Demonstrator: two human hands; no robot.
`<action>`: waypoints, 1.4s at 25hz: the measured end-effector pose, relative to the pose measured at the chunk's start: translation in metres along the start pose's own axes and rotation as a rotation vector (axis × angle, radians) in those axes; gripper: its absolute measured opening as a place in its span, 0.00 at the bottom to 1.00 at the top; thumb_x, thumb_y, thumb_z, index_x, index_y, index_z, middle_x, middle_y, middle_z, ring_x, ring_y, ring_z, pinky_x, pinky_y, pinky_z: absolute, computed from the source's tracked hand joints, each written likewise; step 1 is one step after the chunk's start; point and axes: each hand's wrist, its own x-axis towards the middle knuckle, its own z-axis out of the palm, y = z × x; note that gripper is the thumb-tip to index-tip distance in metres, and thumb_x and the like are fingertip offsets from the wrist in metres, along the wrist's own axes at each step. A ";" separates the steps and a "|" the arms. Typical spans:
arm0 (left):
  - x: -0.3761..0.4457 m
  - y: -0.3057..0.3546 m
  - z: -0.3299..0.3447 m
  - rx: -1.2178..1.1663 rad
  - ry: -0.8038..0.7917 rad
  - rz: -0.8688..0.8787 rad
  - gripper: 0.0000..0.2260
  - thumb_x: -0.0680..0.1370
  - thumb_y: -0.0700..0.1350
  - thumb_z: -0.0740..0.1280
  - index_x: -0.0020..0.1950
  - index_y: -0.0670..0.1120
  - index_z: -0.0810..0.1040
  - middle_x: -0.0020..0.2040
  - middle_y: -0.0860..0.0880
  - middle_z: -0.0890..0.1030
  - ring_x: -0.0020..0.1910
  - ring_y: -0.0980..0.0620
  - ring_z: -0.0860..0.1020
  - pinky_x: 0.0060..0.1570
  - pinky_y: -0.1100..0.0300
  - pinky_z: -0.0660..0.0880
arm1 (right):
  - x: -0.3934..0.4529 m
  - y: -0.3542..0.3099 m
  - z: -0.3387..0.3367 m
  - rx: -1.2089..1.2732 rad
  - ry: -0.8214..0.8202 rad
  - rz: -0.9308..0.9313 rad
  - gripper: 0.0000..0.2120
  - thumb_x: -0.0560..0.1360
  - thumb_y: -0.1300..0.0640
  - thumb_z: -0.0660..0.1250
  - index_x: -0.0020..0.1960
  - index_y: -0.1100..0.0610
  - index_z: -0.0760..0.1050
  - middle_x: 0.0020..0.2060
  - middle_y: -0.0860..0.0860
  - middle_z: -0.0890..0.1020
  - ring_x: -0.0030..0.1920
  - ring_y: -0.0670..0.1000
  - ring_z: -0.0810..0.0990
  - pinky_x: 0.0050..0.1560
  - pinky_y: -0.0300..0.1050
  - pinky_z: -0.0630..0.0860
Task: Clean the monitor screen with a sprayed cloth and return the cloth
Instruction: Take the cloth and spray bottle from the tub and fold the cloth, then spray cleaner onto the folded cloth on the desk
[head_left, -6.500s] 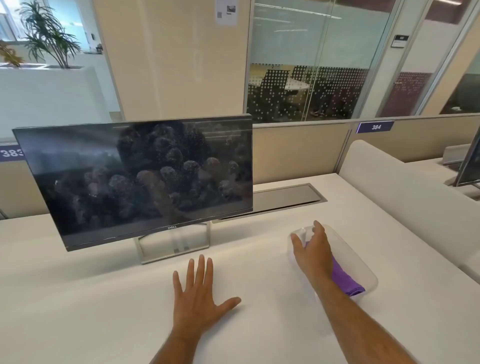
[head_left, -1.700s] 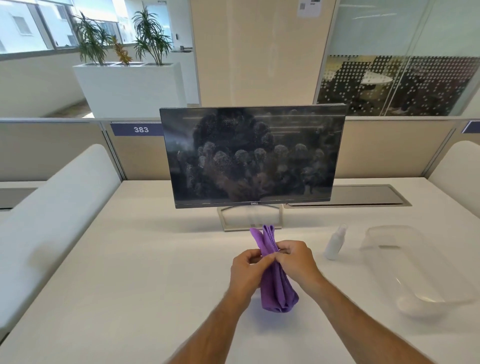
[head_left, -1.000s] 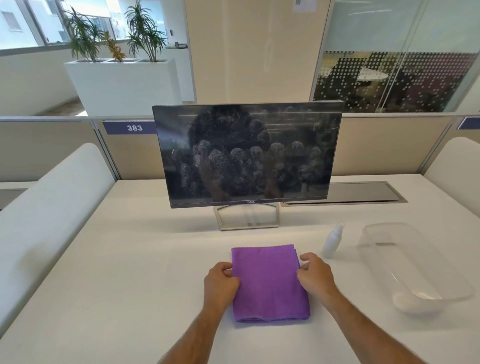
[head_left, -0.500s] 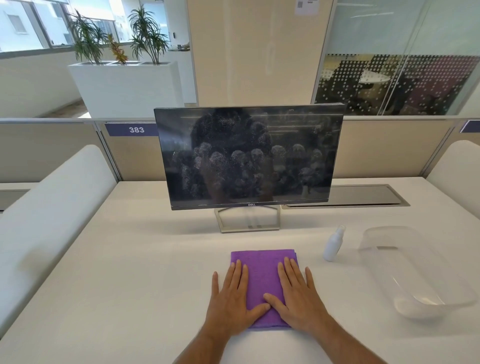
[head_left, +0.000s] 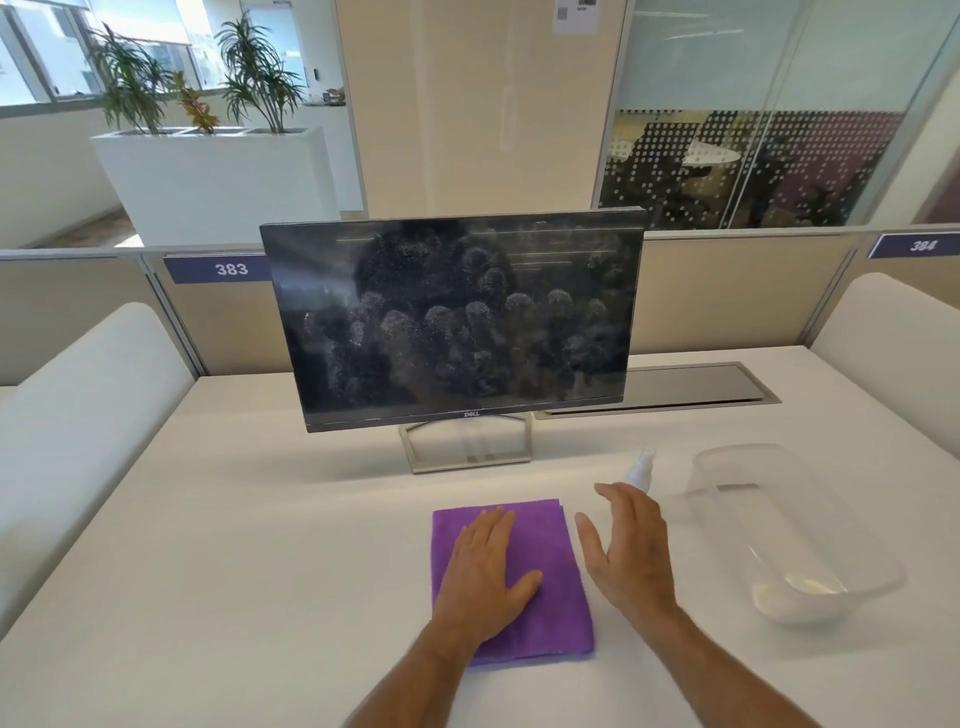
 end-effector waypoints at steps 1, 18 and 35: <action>0.007 0.011 0.003 -0.079 -0.007 -0.010 0.37 0.77 0.64 0.64 0.81 0.52 0.55 0.81 0.54 0.58 0.79 0.52 0.56 0.78 0.55 0.56 | 0.008 0.005 -0.005 -0.004 0.027 0.051 0.18 0.73 0.55 0.74 0.60 0.58 0.76 0.54 0.54 0.81 0.54 0.57 0.79 0.54 0.52 0.78; 0.134 0.137 0.032 -0.620 0.042 -0.054 0.22 0.78 0.64 0.64 0.70 0.59 0.73 0.68 0.61 0.76 0.64 0.61 0.73 0.65 0.60 0.72 | 0.047 0.061 0.012 0.236 -0.200 0.568 0.23 0.75 0.50 0.73 0.66 0.58 0.75 0.60 0.55 0.83 0.56 0.57 0.84 0.57 0.47 0.79; 0.096 0.133 -0.011 -0.858 0.151 -0.052 0.11 0.82 0.52 0.64 0.64 0.54 0.79 0.58 0.61 0.80 0.56 0.61 0.79 0.54 0.72 0.76 | 0.033 0.026 0.001 0.469 -0.177 0.257 0.16 0.74 0.45 0.67 0.59 0.51 0.75 0.48 0.42 0.82 0.45 0.44 0.83 0.46 0.31 0.80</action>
